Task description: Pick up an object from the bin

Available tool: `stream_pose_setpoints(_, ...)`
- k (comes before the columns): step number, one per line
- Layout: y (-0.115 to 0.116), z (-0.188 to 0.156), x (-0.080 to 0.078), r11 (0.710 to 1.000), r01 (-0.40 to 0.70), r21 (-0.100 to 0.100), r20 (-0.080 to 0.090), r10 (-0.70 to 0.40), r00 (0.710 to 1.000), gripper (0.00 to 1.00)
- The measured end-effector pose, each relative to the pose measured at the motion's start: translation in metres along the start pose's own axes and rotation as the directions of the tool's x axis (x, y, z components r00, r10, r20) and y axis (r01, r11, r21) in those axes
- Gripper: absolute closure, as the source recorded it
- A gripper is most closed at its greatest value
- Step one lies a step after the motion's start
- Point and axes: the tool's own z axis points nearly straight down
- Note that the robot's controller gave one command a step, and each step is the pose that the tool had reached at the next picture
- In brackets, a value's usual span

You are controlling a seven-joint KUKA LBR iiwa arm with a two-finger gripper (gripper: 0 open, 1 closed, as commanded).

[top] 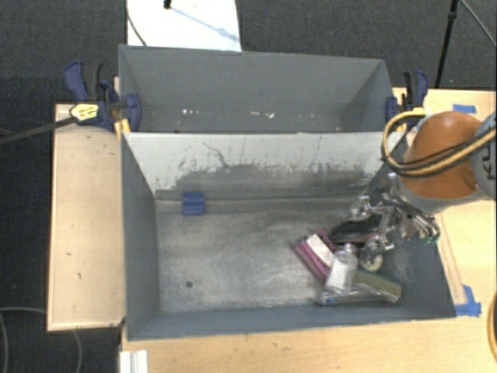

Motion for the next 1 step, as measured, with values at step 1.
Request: stream_pose_setpoints(1, -0.0159, -0.1833, -0.0019, 0.956, 0.294, -0.002, -0.004, -0.294, 0.956, 1.0)
